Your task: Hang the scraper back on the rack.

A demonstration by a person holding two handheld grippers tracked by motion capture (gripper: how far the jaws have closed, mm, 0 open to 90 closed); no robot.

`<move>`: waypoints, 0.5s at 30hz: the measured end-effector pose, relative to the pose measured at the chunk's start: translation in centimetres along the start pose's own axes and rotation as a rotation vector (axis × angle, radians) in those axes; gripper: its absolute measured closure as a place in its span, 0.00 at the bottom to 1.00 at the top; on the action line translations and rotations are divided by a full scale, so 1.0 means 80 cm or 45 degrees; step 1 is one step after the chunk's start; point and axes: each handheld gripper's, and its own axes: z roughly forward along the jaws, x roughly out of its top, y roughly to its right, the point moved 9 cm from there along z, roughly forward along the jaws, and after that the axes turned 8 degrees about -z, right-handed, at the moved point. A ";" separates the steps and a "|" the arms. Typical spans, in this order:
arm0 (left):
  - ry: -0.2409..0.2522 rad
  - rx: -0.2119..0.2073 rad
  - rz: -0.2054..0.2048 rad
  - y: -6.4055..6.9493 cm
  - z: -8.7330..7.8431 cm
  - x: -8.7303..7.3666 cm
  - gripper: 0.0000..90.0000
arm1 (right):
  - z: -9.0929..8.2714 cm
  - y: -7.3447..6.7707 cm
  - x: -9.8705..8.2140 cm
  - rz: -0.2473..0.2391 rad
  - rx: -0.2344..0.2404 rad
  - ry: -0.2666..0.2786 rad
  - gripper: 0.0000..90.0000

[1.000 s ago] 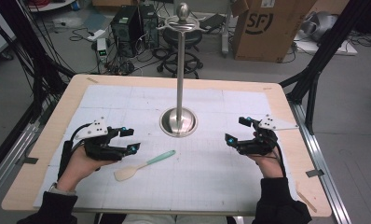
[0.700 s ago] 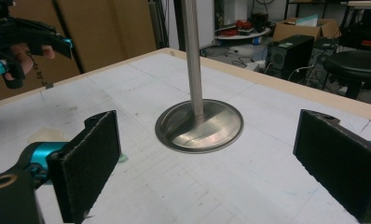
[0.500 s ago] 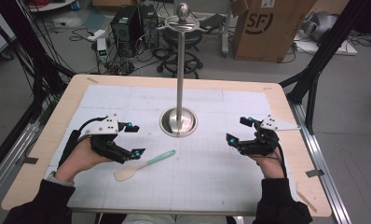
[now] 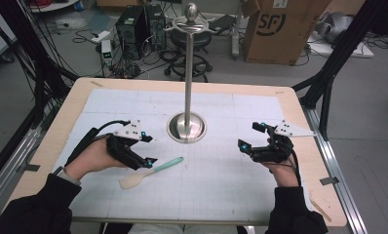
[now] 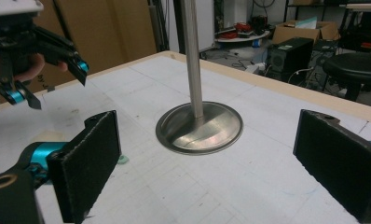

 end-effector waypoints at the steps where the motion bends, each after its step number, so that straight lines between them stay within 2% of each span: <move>1: -0.033 0.001 0.003 0.000 0.003 -0.002 0.28 | 0.000 0.000 0.000 0.003 0.001 0.002 0.07; 6: -0.152 -0.003 -0.001 0.001 0.017 -0.012 0.31 | 0.000 0.000 -0.001 0.005 0.008 -0.003 0.07; 7: -0.190 0.006 -0.010 0.000 0.019 -0.015 0.34 | 0.000 -0.001 -0.001 0.008 0.009 -0.004 0.07; 8: -0.222 0.019 -0.030 -0.001 0.021 -0.018 0.37 | 0.000 0.000 -0.001 0.009 0.009 -0.005 0.07; 9: -0.268 0.053 -0.065 -0.004 0.025 -0.022 0.39 | 0.000 0.000 -0.001 0.008 0.008 -0.004 0.07; 10: -0.290 0.060 -0.085 -0.005 0.027 -0.025 0.42 | 0.000 0.000 -0.001 0.009 0.008 -0.005 0.07; 12: -0.330 0.036 -0.074 -0.004 0.031 -0.030 0.45 | 0.000 0.000 -0.001 0.009 0.009 -0.004 0.07; 15: -0.382 0.021 -0.084 -0.001 0.036 -0.034 0.50 | 0.000 0.000 -0.001 0.006 0.007 -0.002 0.07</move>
